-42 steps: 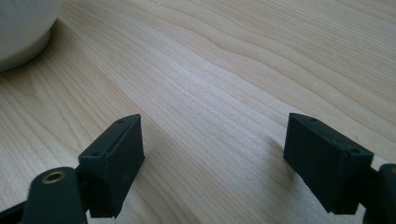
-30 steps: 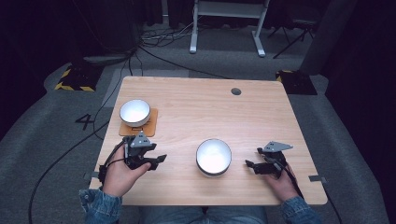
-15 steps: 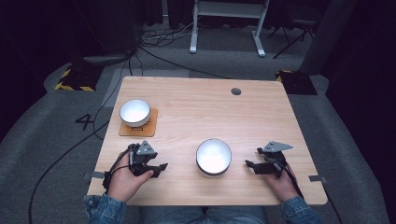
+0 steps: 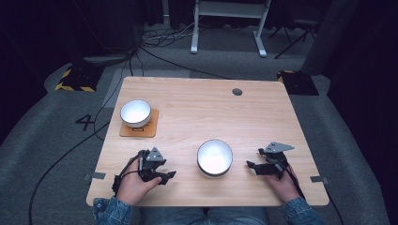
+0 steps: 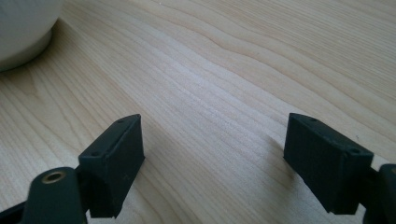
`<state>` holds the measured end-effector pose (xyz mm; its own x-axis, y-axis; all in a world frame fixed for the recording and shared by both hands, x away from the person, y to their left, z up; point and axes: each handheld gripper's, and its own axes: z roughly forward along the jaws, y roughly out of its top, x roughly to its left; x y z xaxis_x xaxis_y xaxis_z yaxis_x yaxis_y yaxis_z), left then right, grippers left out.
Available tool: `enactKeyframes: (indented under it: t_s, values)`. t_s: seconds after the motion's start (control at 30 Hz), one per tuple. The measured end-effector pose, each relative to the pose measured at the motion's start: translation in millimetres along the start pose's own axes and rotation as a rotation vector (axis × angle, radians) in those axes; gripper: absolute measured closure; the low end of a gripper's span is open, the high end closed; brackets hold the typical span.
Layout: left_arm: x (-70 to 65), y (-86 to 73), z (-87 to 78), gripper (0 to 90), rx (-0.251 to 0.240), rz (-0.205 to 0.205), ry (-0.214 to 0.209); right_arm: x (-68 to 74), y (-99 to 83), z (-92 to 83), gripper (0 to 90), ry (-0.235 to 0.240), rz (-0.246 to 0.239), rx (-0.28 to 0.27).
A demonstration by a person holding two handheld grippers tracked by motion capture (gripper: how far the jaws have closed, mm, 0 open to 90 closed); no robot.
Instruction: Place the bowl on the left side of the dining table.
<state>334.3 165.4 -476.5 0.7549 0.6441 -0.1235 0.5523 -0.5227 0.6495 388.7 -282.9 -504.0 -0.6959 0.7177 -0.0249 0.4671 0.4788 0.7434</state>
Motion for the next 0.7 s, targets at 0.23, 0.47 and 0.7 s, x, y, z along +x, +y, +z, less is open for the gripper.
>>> enactKeyframes:
  t_s: [0.23, 0.47, 0.7]
  values:
    - [-0.6, -2.7, 10.0, 33.6, -0.005, 0.031, -0.014, 0.0, -0.1, 0.0, 20.0, 0.0, -0.001, 0.0]
    - [0.2, -9.0, 23.8, 26.3, -0.044, 0.063, -0.009, 0.2, 0.0, -0.2, 20.0, 0.004, 0.002, 0.0]
    - [-4.5, -7.8, 28.2, 18.5, -0.028, 0.125, 0.012, 0.2, 0.0, -0.1, 20.0, 0.004, 0.002, 0.0]
